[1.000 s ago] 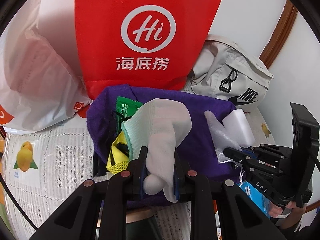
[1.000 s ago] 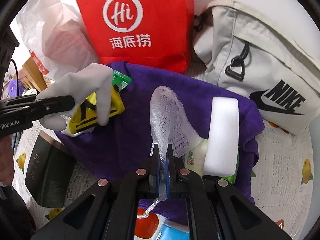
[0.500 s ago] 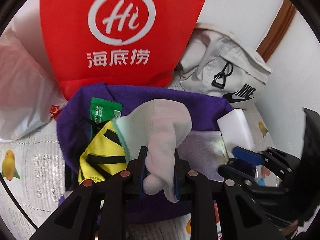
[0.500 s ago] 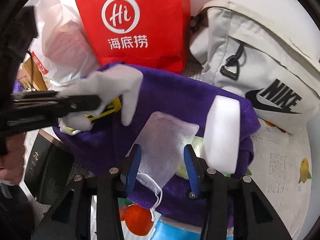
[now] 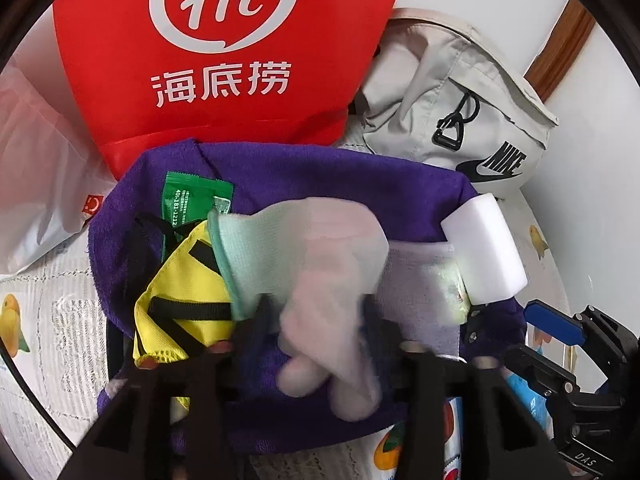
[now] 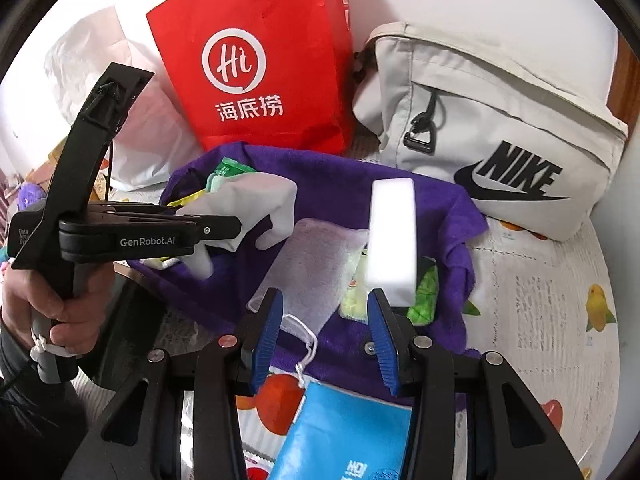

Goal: Organize soft objects
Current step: 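Open the left gripper on the towel while the right gripper releases the mesh bag there, then move both grippers back toward the white snack packet and black watch strap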

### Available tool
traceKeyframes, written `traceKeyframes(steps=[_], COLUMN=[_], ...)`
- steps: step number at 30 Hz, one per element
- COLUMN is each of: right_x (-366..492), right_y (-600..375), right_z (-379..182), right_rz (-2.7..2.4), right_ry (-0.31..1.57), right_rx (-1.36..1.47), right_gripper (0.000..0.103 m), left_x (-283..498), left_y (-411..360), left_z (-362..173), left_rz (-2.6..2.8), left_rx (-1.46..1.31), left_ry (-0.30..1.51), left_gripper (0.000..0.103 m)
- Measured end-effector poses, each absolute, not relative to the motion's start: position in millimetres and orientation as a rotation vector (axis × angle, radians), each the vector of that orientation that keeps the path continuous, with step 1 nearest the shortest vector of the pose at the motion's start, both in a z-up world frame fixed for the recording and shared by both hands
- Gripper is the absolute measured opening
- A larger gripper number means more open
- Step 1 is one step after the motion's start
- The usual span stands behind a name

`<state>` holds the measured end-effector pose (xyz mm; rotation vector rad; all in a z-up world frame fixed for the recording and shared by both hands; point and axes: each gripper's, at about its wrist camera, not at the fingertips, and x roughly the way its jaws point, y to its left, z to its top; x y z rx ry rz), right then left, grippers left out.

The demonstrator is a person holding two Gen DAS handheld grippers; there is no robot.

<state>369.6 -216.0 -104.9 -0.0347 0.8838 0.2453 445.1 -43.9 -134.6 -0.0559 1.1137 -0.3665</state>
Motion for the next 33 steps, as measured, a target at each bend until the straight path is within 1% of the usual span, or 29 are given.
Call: traceKeyframes(steps=[2,5,11,16,22,27,29,33], right_x=[368,362,341,318,282,243,228,196], right_y=[-216,-220,-223,-224,-226,-229,-231,-235], right_z=[-104,-102,-96,-88,-78,-74,-73,-71], right_rz=[0.241,0.234,0.231,0.244,0.242,0.238,0.225,0.203], right_ry=[0.881,0.882,0.875,0.873,0.87,0.859,0.84,0.814], right_rx=[-0.034,-0.025,-0.007,0.001,0.014,0.023,0.017,-0.003], right_gripper=[0.044,0.044,0.044,0.044,0.044,0.046,0.051,0.052], left_x=[442,437,415,375,333,289,274,242], left_y=[-45,-46,-37,-33,-31,-32,-31,-29], left_z=[-130,-124,-105,-72,-49,-44,-46,-55], left_rz=[-0.355,-0.328,-0.288,-0.284,-0.262,-0.248,-0.235,-0.228], left_rx=[-0.047,-0.025,-0.013,0.017,0.028,0.022,0.027,0.01], left_ry=[1.103,1.109,1.081,0.951,0.956,0.965,0.969,0.983], left_gripper=[0.065,0.068,0.068,0.068,0.068,0.068,0.068,0.068])
